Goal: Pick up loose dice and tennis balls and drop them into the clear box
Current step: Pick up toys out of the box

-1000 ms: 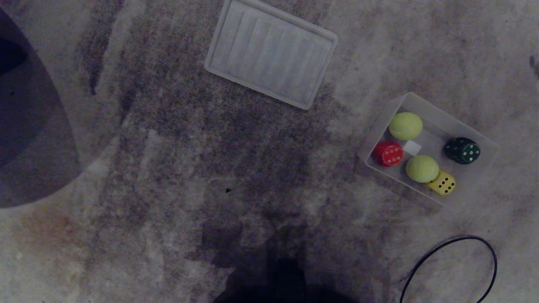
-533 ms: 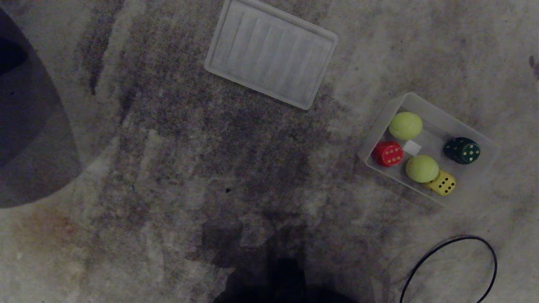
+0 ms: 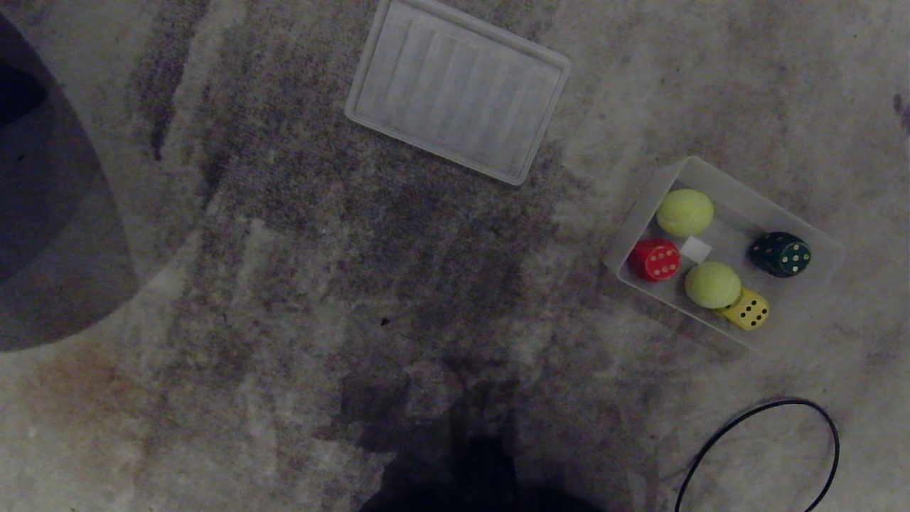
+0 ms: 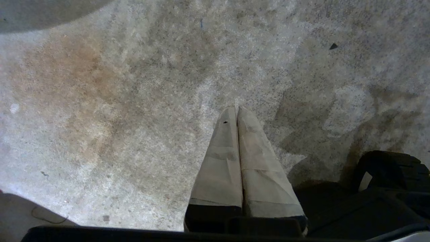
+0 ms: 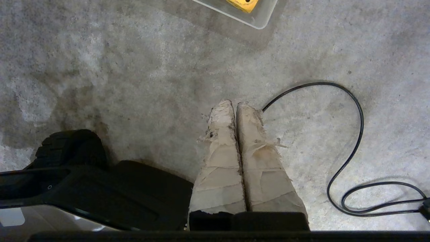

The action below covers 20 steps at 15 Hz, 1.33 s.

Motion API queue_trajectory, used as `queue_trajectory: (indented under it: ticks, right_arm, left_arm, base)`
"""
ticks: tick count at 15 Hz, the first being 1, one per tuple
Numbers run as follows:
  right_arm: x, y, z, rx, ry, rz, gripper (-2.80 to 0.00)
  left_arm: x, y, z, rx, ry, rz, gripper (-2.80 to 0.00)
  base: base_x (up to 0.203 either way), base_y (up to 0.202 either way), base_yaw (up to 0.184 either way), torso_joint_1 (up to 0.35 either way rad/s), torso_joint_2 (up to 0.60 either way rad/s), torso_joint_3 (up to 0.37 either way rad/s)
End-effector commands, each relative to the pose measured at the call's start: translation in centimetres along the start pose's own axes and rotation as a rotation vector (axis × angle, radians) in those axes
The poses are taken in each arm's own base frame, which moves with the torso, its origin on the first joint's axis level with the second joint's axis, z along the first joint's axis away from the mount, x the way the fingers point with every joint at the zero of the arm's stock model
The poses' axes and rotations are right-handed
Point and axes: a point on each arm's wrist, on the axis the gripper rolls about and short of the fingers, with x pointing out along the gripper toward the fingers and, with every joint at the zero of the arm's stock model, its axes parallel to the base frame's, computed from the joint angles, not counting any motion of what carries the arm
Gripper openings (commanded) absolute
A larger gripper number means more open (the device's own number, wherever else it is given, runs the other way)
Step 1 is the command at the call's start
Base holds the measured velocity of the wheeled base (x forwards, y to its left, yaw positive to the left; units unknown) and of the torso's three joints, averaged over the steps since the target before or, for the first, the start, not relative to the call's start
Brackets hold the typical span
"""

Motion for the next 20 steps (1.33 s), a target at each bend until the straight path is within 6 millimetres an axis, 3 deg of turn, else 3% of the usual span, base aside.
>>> queue_trajectory:
  ticks: [1, 6, 20]
  right_arm:
    - [0.01, 0.0, -0.02, 0.001, 0.003, 0.0, -2.8]
    - [0.01, 0.0, -0.02, -0.001, 0.003, 0.0, -2.8]
    - [0.01, 0.0, -0.02, -0.005, 0.003, 0.0, -2.8]
  left_arm:
    - [0.02, 0.01, -0.04, -0.002, 0.003, 0.002, -2.8]
    - [0.02, 0.01, -0.04, -0.012, 0.003, 0.002, -2.8]
    - [0.02, 0.01, -0.04, -0.012, 0.003, 0.002, -2.8]
  base:
    - [0.0, 0.0, 0.0, 0.0, 0.0, 0.0]
    - [0.0, 0.0, 0.0, 0.002, 0.0, 0.055]
    - [0.0, 0.0, 0.0, 0.002, 0.0, 0.2]
